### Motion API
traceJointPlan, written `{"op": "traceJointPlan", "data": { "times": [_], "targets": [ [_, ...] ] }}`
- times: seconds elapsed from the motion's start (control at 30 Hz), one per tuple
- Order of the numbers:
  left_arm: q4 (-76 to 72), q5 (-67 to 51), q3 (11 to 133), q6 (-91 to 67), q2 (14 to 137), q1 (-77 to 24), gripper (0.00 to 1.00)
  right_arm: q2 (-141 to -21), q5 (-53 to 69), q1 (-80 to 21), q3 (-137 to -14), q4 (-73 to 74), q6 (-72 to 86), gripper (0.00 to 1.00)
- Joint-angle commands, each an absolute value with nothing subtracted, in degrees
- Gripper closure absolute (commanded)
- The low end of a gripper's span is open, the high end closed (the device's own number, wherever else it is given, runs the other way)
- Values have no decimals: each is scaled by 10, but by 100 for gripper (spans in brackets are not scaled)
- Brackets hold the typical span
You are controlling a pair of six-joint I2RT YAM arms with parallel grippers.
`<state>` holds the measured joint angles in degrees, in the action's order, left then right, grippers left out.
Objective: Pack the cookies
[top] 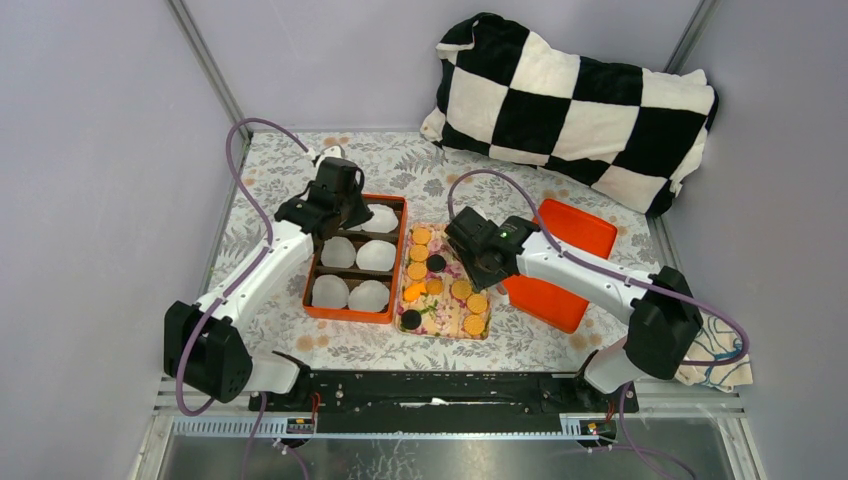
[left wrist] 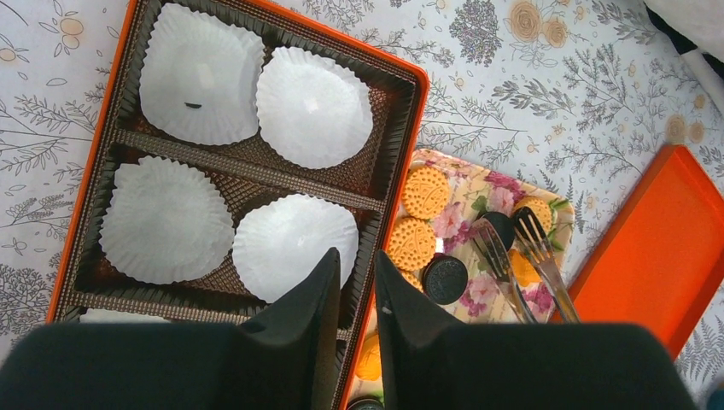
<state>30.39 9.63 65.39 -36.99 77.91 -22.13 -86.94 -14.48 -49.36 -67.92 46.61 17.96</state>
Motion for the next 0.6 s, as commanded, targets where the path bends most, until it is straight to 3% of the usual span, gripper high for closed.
{"op": "traceJointPlan", "data": {
  "times": [0.0,0.3,0.57],
  "targets": [
    [275,97,648,-373,765,-222,75,-872,-206,-499,-744,508,165,83],
    [282,112,671,-369,749,-216,76,-879,-211,-501,-821,498,143,100],
    [287,102,678,-364,749,-208,77,-895,-217,-501,-832,520,142,95]
  ]
}}
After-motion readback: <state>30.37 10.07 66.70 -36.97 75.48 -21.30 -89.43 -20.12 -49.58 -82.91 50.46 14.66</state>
